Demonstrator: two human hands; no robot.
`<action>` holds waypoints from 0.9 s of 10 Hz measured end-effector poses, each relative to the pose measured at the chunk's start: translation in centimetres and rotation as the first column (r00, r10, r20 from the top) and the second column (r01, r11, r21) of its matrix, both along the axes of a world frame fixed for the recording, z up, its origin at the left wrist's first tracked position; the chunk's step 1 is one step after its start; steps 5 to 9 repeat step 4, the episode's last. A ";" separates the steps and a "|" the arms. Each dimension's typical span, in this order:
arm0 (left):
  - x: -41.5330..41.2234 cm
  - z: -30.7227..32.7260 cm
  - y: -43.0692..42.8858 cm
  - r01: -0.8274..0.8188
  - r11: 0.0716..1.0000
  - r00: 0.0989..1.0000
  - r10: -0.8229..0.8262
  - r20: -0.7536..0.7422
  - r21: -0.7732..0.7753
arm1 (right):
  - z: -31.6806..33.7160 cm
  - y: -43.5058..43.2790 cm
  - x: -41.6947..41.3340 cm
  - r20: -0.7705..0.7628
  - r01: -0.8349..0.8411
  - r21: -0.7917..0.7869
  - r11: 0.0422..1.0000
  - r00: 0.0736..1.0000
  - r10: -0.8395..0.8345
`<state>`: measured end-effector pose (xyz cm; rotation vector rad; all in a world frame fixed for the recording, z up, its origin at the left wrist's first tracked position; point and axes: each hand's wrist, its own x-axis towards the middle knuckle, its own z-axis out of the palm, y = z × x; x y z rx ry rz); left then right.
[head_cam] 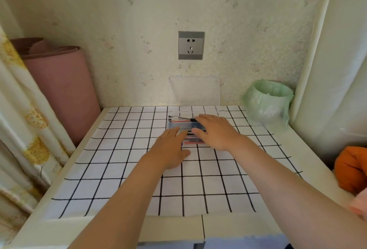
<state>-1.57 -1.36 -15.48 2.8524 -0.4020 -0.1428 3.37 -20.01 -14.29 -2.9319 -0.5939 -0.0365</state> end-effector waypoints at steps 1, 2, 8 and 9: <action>0.0 0.1 0.0 0.003 1.000 1.000 -0.003 -0.006 0.006 | -0.3 -0.1 0.9 0.004 0.040 -0.073 0.997 0.999 -0.040; 0.2 0.1 0.1 0.010 1.000 1.000 -0.010 -0.020 0.010 | -0.5 -0.5 1.6 0.037 0.115 -0.134 0.984 0.993 -0.111; 0.2 0.4 0.5 0.030 0.999 0.999 -0.029 0.017 -0.022 | -0.5 -1.0 1.7 0.024 0.073 0.010 0.997 0.997 -0.074; 0.2 0.4 0.5 0.030 0.999 0.999 -0.029 0.017 -0.022 | -0.5 -1.0 1.7 0.024 0.073 0.010 0.997 0.997 -0.074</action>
